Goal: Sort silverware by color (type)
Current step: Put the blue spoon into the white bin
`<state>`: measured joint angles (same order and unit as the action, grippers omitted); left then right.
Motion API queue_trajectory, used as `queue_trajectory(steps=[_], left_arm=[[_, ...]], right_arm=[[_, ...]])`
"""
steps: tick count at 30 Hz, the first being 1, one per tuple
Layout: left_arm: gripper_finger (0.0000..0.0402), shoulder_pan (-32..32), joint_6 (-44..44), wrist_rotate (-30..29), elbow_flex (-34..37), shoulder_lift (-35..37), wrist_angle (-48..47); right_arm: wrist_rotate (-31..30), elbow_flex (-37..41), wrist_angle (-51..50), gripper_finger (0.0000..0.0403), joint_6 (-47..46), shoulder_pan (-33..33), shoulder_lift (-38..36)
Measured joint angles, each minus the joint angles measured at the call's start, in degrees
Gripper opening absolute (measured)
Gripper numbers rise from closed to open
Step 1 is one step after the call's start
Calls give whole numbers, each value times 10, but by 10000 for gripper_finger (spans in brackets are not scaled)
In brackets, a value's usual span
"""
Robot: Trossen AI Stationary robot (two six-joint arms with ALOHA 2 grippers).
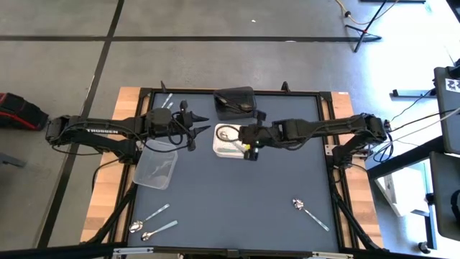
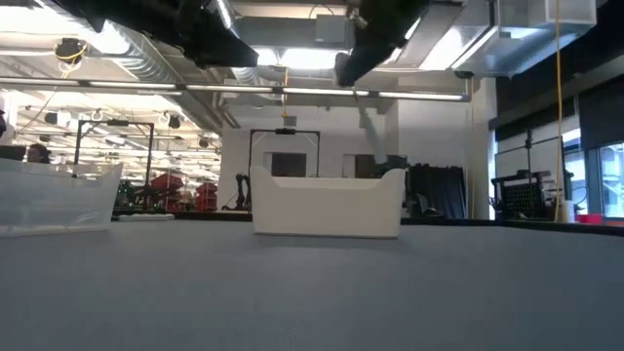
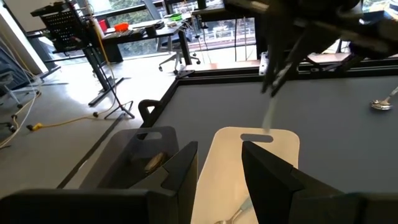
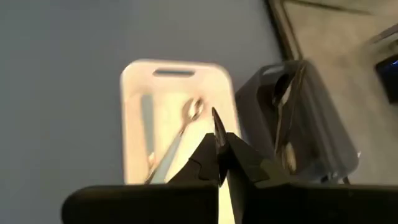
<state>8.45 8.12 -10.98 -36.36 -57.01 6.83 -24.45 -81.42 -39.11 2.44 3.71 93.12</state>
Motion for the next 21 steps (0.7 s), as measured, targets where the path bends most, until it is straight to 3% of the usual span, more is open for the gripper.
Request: queue_trajectory(steps=[9, 17, 21], left_arm=[[121, 0, 0, 0, 0, 0, -3], [121, 0, 0, 0, 0, 0, -3], [121, 0, 0, 0, 0, 0, -3]], right_arm=[[103, 36, 39, 4, -1, -59, 30], [121, 42, 43, 8, -5, -69, 75], [136, 42, 48, 43, -6, -69, 82]])
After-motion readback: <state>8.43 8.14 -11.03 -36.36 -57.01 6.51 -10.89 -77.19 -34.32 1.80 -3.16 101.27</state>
